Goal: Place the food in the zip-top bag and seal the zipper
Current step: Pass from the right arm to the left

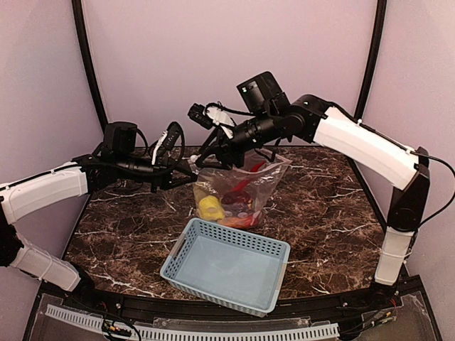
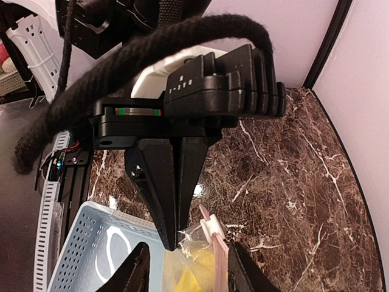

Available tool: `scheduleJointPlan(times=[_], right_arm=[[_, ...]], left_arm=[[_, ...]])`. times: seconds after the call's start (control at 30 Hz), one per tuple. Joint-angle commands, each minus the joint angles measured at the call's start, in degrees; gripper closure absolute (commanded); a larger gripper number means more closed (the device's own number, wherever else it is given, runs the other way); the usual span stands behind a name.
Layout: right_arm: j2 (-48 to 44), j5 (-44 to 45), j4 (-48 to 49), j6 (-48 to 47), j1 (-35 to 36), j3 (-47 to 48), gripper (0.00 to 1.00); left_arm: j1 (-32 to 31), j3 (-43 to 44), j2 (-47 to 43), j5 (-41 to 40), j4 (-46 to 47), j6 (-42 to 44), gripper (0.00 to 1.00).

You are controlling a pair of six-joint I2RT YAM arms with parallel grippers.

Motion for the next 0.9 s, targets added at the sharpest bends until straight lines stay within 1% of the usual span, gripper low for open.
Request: scheduleJointPlan(times=[0.0,0.37,0.63,0.73,0.87], right_arm=[[2.2,0.7,-1.3,-1.6,-0.1,3.3,0.59],[6.6,0.6,-5.2,-4.1,-0.1,9.8,0.59],[7.9,1.0,-6.2,-5.0,-0.1,11.1,0.59],[8.2,0.6,-6.7,-4.9,-0.1,10.8,0.62],[8.1,0.7,-6.9,-5.0,-0.1,10.6,0.71]], left_arm=[[0.2,-0.4,-0.3,2.3,-0.7,0.6,0.99],[0.2,-0.3,0.1,3.0,-0.7,0.7,0.99],[0.2,-0.4,0.0,2.9,-0.7,0.6,0.99],[0.2,-0.3,0.0,2.8,-0.8,0.7,0.99],[0.2,-0.2,0.1,2.6,-1.1,0.7,0.99]])
